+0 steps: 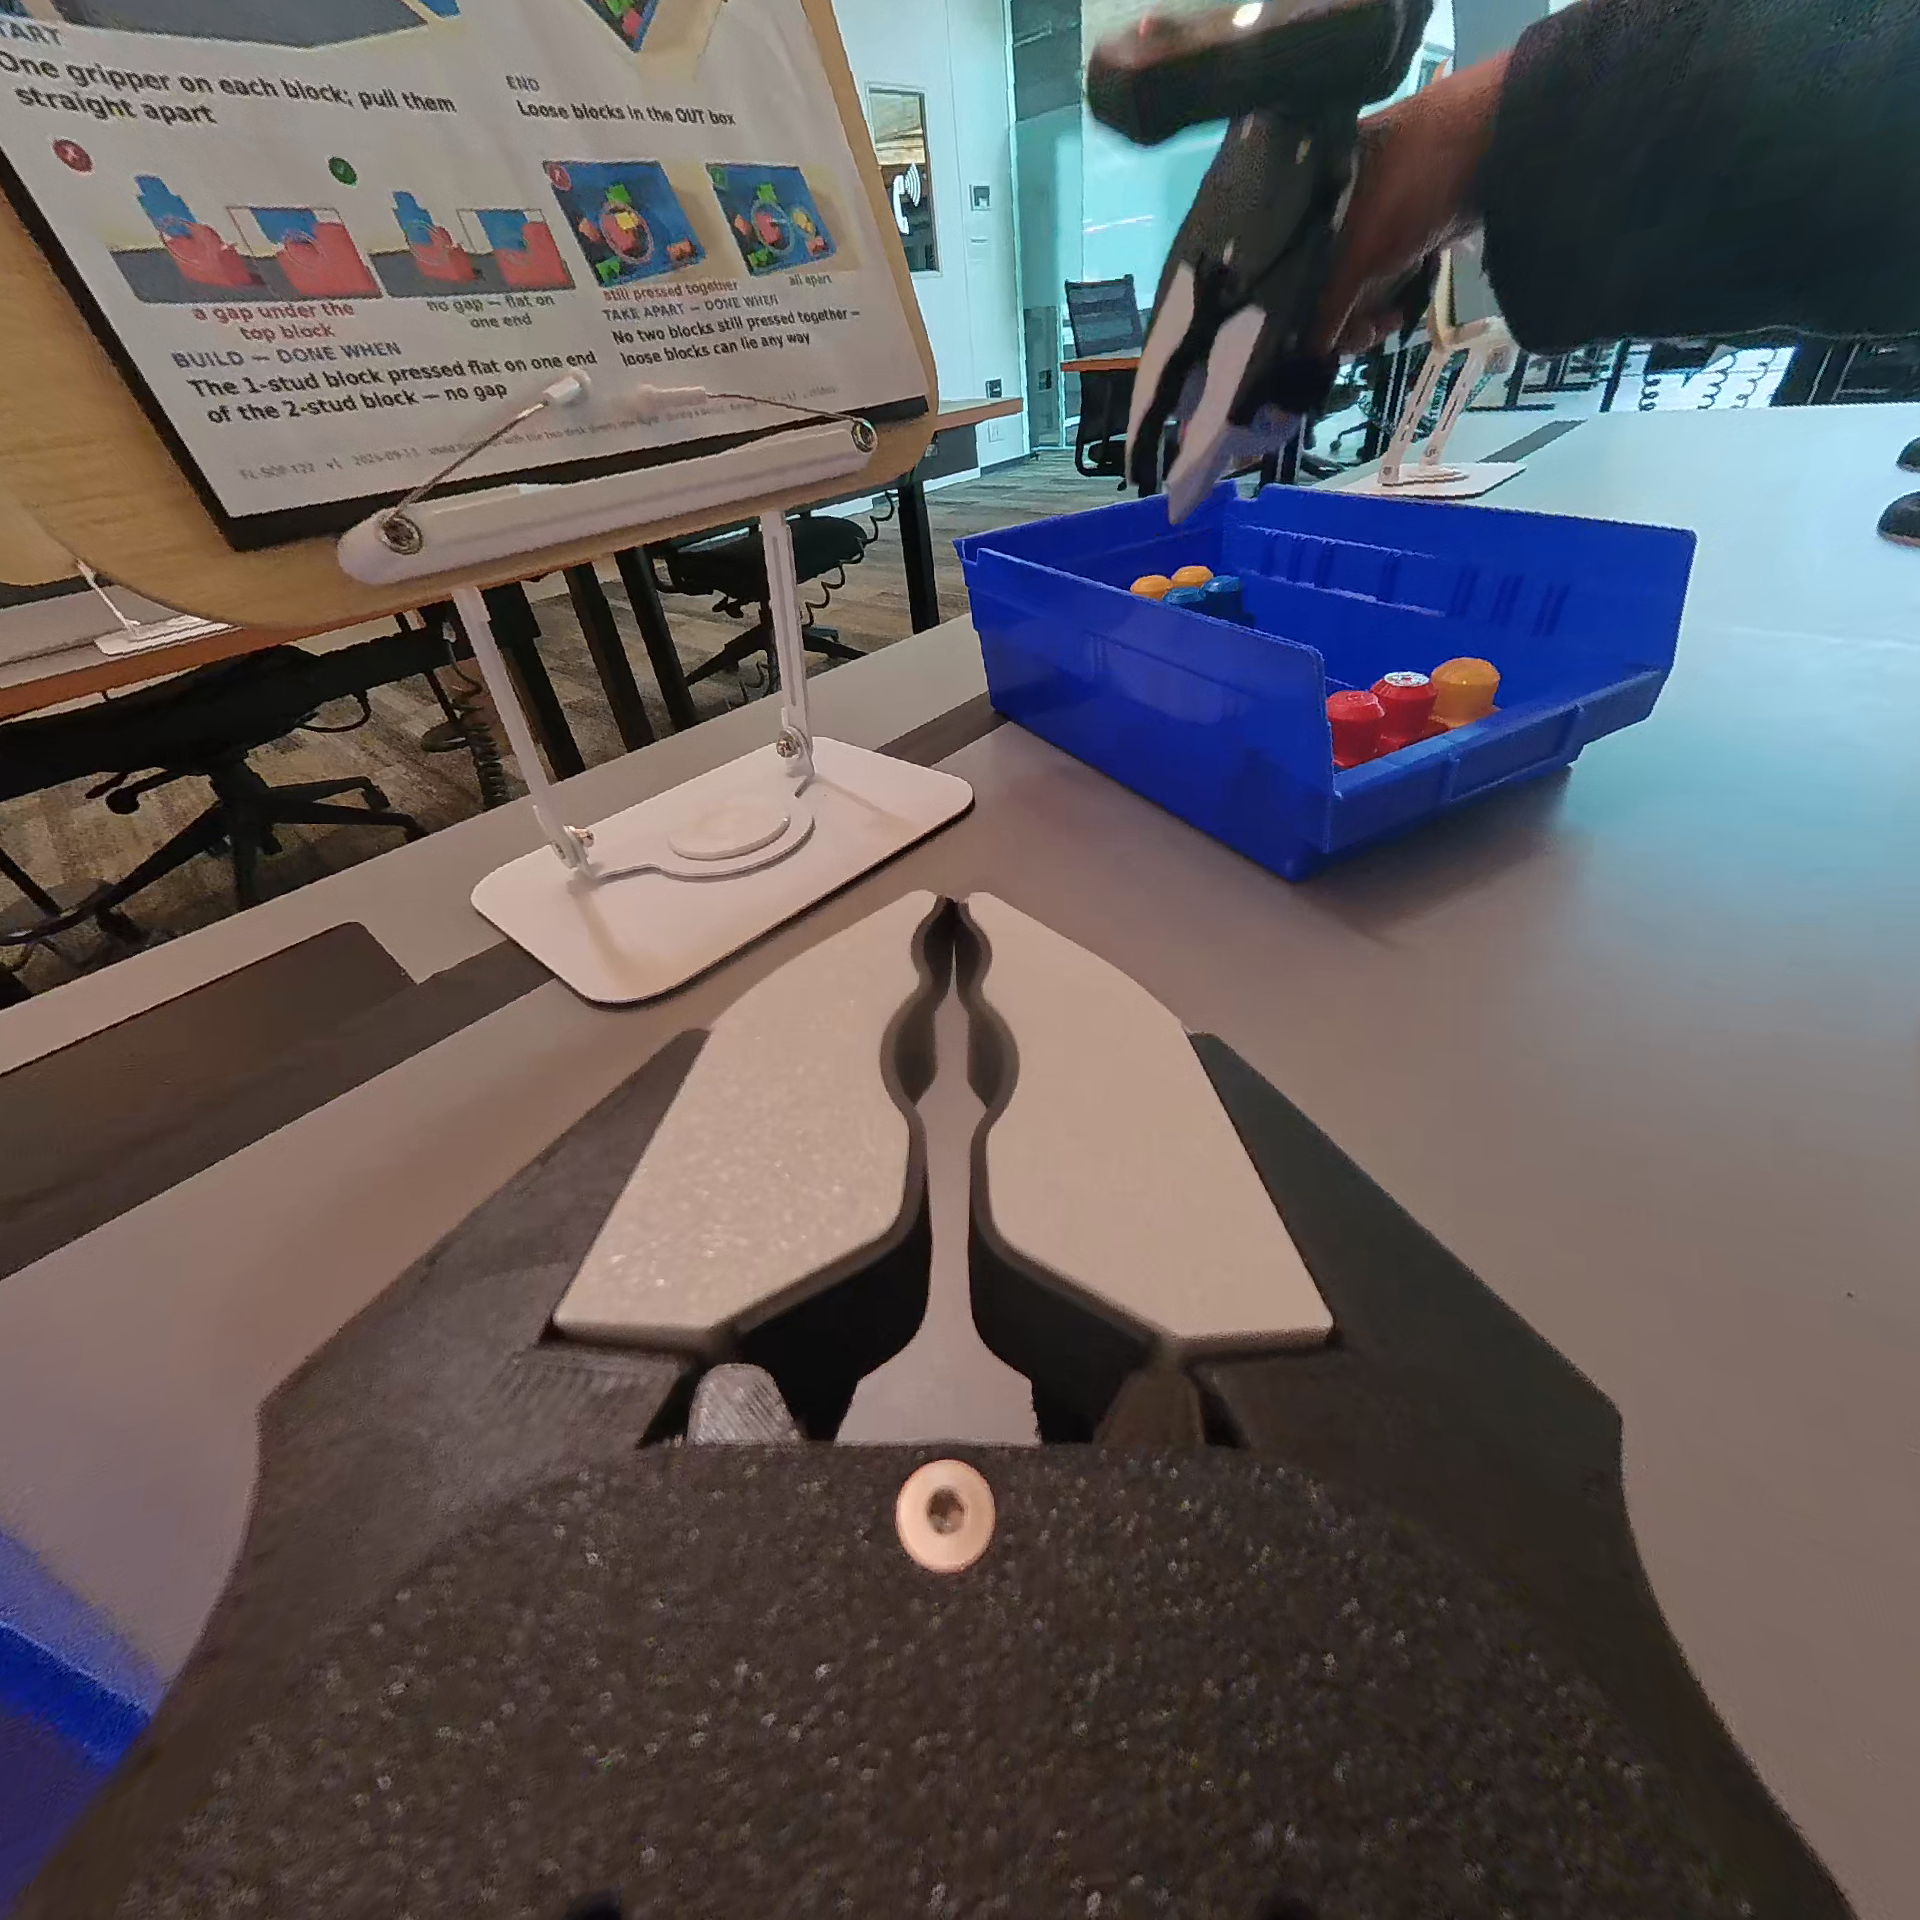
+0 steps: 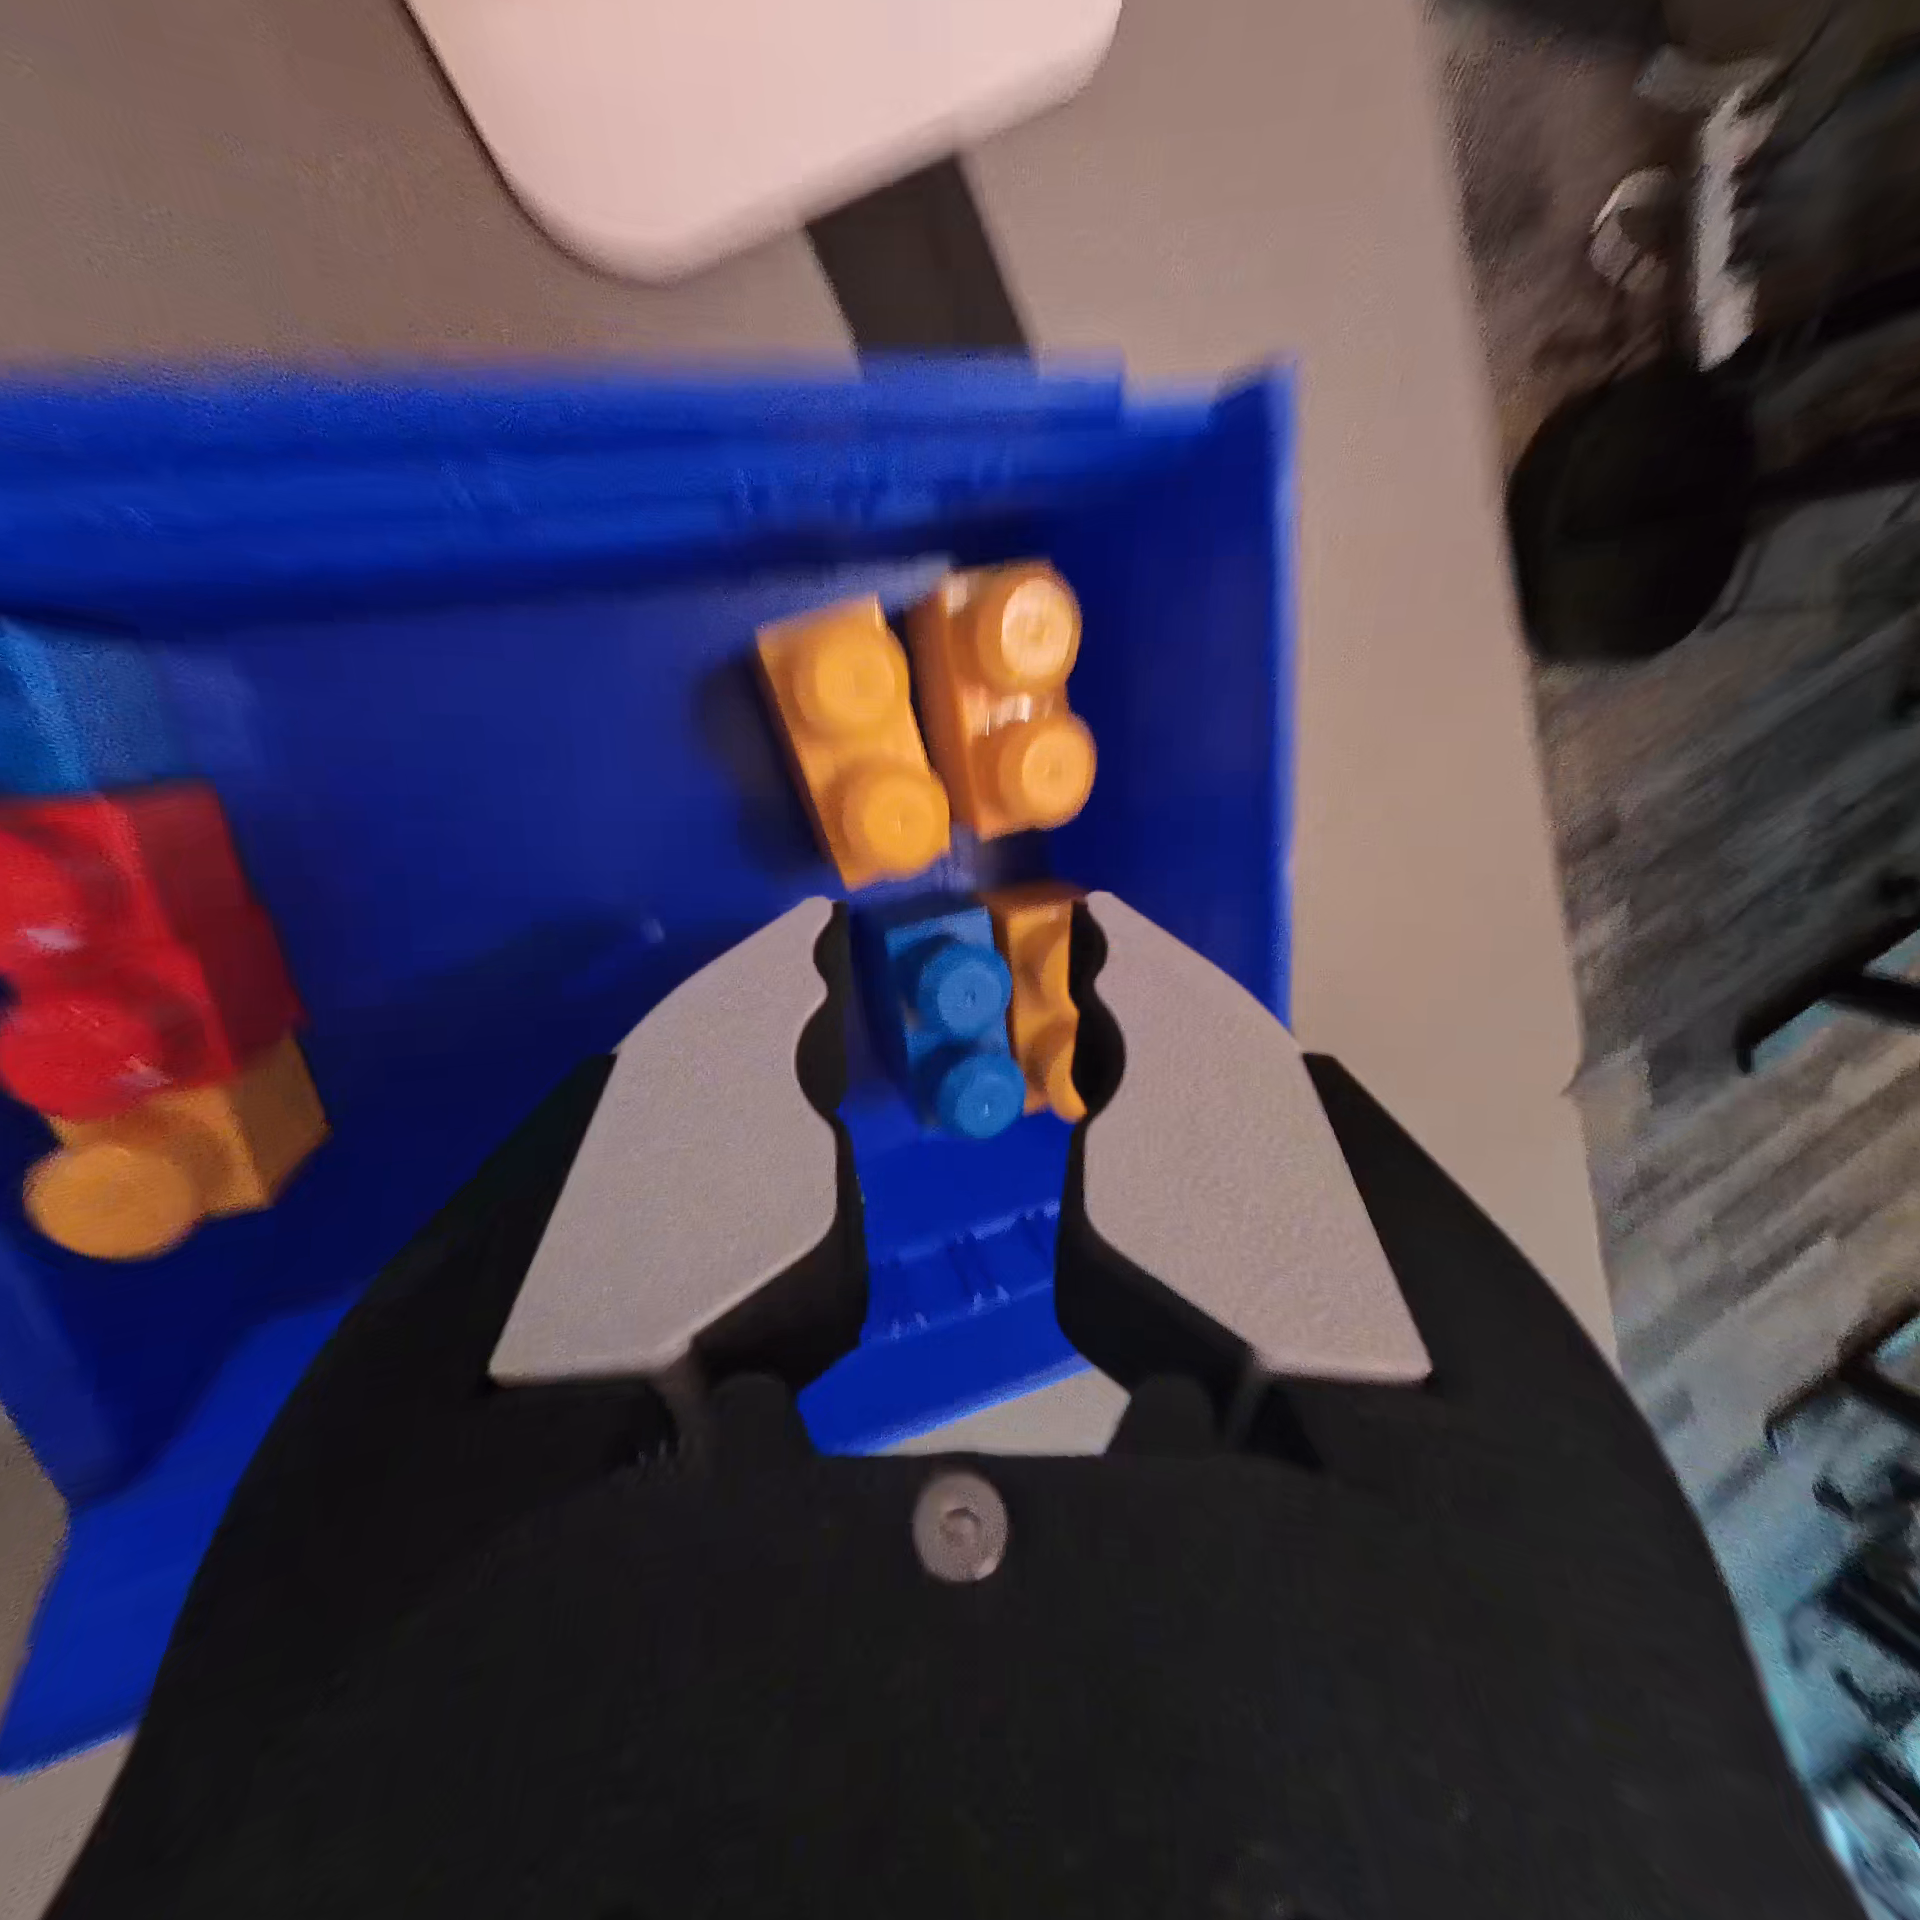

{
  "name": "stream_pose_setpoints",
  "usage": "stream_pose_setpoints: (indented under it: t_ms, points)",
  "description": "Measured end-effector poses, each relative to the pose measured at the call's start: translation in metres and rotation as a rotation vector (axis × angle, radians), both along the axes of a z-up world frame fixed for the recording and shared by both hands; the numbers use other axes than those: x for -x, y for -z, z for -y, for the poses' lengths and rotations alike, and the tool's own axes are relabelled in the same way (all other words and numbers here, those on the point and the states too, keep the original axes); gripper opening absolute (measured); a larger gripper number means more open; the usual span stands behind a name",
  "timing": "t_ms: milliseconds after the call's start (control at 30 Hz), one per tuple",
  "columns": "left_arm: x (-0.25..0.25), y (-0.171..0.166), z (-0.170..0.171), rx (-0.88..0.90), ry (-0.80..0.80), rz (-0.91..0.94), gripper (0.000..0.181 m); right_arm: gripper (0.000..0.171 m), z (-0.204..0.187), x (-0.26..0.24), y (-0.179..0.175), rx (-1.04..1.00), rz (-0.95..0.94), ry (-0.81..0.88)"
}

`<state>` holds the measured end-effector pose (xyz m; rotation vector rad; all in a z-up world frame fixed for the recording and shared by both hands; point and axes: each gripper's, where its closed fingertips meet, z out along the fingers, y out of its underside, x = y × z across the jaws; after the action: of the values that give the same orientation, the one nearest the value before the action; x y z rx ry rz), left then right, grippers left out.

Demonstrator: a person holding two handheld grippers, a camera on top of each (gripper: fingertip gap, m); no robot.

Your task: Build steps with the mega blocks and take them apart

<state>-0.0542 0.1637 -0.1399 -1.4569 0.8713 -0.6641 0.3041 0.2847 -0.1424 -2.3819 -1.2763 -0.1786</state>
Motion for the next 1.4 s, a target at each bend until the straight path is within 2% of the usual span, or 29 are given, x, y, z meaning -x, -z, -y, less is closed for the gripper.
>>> stream_pose_setpoints:
  t_ms: [33,133,233,333,433,567,700,767,867,1000,1100,1200,1400]
  points:
    - [0.0,0.0,0.0,0.0,-0.001,0.001,0.0,0.04,-0.001,0.018,-0.017,-0.064,-0.067,-0.013]
    - [0.002,-0.001,-0.001,0.001,-0.011,0.006,0.0,0.039,0.005,0.076,-0.066,-0.267,-0.282,-0.053]
    - [0.005,-0.004,-0.002,-0.001,-0.023,0.02,0.0,0.04,0.027,0.132,-0.108,-0.419,-0.551,-0.061]
    - [0.01,-0.008,-0.005,0.0,-0.045,0.034,0.0,0.035,0.052,0.171,-0.125,-0.51,-0.77,-0.029]
    - [0.017,-0.013,-0.009,0.004,-0.075,0.052,0.0,0.03,0.069,0.198,-0.112,-0.558,-0.869,0.027]
    - [0.033,-0.021,-0.02,0.033,-0.133,0.096,0.0,0.019,0.085,0.224,-0.078,-0.562,-0.982,0.12]
    - [0.056,-0.029,-0.032,0.049,-0.201,0.131,0.0,0.001,0.096,0.242,-0.041,-0.572,-1.031,0.178]
    - [0.071,-0.034,-0.04,0.05,-0.254,0.143,0.0,0.0,0.098,0.246,-0.028,-0.572,-1.038,0.179]
    - [0.105,-0.045,-0.055,0.04,-0.386,0.13,0.0,0.0,0.096,0.245,-0.021,-0.57,-1.016,0.172]
    - [0.182,-0.056,-0.075,0.013,-0.675,0.066,0.0,0.0,0.094,0.232,-0.027,-0.591,-1.074,0.199]
    - [0.232,-0.047,-0.081,0.086,-0.816,0.043,0.018,0.0,0.094,0.227,-0.027,-0.606,-1.082,0.202]
    - [0.264,-0.023,-0.084,0.192,-0.912,0.005,0.039,0.0,0.096,0.228,-0.03,-0.622,-1.075,0.191]
    - [0.287,0.03,-0.096,0.368,-1.024,-0.203,0.052,0.0,0.103,0.234,-0.038,-0.642,-1.068,0.139]
